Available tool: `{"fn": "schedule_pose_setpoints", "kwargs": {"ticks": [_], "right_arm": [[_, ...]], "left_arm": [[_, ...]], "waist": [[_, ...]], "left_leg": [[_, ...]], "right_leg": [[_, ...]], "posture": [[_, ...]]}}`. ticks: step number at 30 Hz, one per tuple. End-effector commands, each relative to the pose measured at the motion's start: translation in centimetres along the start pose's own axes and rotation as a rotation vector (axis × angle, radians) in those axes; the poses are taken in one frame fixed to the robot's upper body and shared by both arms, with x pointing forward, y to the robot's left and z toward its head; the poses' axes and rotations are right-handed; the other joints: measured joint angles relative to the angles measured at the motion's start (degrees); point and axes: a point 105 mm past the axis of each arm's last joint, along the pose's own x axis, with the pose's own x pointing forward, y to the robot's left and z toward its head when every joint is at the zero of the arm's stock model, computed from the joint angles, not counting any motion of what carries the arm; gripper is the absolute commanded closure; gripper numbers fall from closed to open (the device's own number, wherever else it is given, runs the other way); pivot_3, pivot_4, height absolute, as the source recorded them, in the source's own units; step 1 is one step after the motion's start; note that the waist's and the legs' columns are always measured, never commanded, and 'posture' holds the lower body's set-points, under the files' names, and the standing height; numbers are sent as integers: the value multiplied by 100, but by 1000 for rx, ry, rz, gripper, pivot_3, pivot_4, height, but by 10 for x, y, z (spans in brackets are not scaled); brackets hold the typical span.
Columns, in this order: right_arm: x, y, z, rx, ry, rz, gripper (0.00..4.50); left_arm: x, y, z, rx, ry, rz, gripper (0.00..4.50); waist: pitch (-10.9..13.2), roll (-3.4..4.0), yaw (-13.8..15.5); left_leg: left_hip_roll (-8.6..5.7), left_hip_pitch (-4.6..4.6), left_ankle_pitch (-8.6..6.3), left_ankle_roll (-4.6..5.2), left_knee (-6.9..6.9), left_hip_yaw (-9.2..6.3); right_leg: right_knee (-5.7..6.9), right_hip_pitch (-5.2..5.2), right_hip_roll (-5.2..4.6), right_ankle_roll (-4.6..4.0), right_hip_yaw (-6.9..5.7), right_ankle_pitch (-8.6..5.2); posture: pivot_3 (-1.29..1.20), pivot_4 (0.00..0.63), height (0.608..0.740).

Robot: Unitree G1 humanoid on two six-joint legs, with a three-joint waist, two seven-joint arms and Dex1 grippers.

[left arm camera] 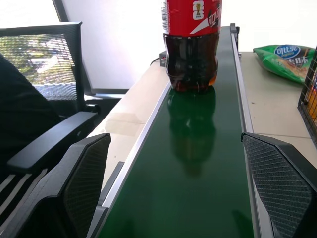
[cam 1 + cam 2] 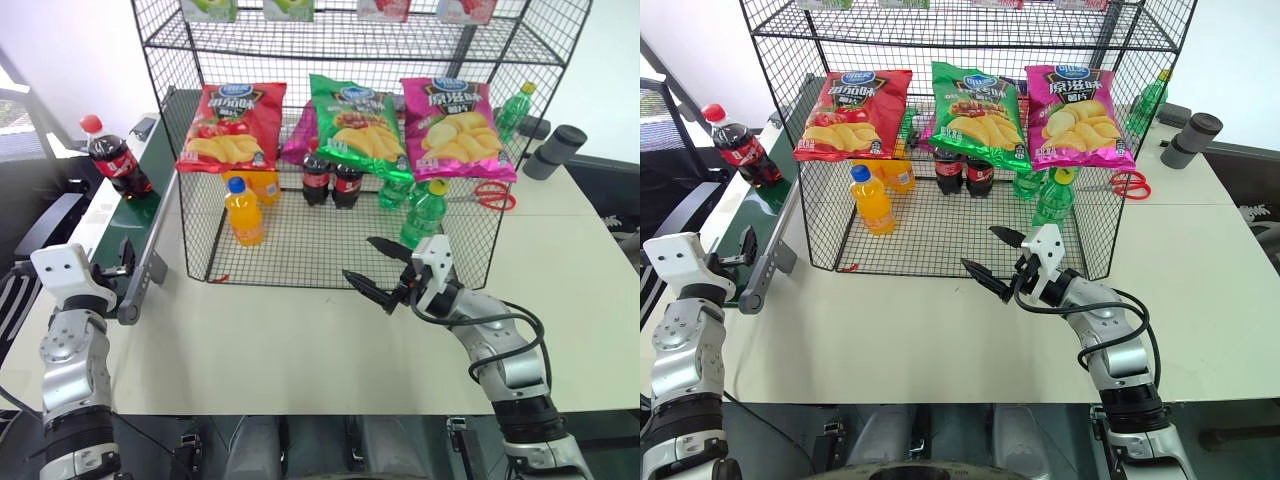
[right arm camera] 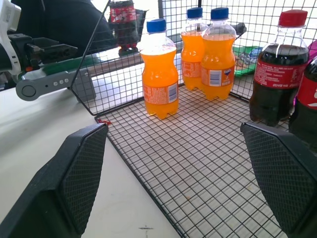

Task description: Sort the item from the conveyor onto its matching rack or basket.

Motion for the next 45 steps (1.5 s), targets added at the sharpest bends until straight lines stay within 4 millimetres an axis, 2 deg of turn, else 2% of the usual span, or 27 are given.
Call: {"fn": "schedule_pose_setpoints", "kwargs": {"ticks": [1, 24, 28, 32, 35, 38, 39, 40, 44, 45], "right_arm": [[4, 0, 12, -36, -45, 5, 48], [13, 1, 18, -49, -56, 15, 48], [13, 9, 20, -16, -61, 71, 48], [8, 31, 15, -22, -10, 219, 48], [7, 33, 11, -34, 11, 228, 48], [9, 32, 10, -41, 14, 225, 0], [10, 32, 10, -44, 14, 223, 0], [10, 32, 10, -49, 15, 220, 0], [12, 31, 9, -63, 20, 215, 0], [12, 31, 11, -64, 15, 215, 0]], "left_arm": [[2, 2, 12, 9, -51, 4, 0], [3, 6, 10, -19, -53, 40, 0], [2, 8, 11, -17, -57, 59, 0], [2, 9, 10, -16, -56, 70, 0], [1, 8, 10, -27, -59, 71, 0], [1, 8, 11, -29, -61, 74, 802], [1, 8, 11, -28, -61, 75, 1250], [1, 8, 12, -25, -66, 73, 1514], [0, 6, 30, -17, -126, 43, 1514], [0, 2, 43, -15, -165, -1, 1514]], "waist": [[0, 0, -1], [0, 0, -3], [0, 0, -2], [0, -1, 0], [-2, -3, 11], [-2, -4, 13], [-2, -4, 15], [-2, -4, 15], [-2, -4, 10], [0, -7, 7]], "left_leg": [[0, 0, 0, 0, 0, 0], [0, -1, 0, 0, -1, 0], [0, -1, 0, 0, -1, 0], [0, -2, 0, 0, -1, 0], [0, -2, 0, 0, -1, -2], [-1, -2, 0, 0, -1, -2], [-1, -2, 0, 0, -1, -2], [-1, -2, 0, 0, -1, -2], [-1, -3, 0, 0, -1, -2], [-1, -4, 0, -1, -1, -2]], "right_leg": [[0, 0, 0, 0, 0, 0], [0, -2, -1, 0, 0, 0], [0, -2, -1, 0, 0, 0], [-1, -2, -2, 0, 0, 0], [-4, 0, -3, 0, -2, 0], [-4, 0, -5, 0, -2, 0], [-4, 0, -5, 0, -2, 0], [-4, 0, -6, 0, -2, 0], [-4, 0, -6, 0, -2, 0], [-5, -1, -6, 0, -2, 0]], "posture": [[0, 150, 740], [0, 150, 740], [0, 150, 740], [0, 150, 740], [0, 150, 740], [0, 150, 740], [0, 150, 740], [0, 150, 740], [0, 150, 740], [0, 150, 740]]}}
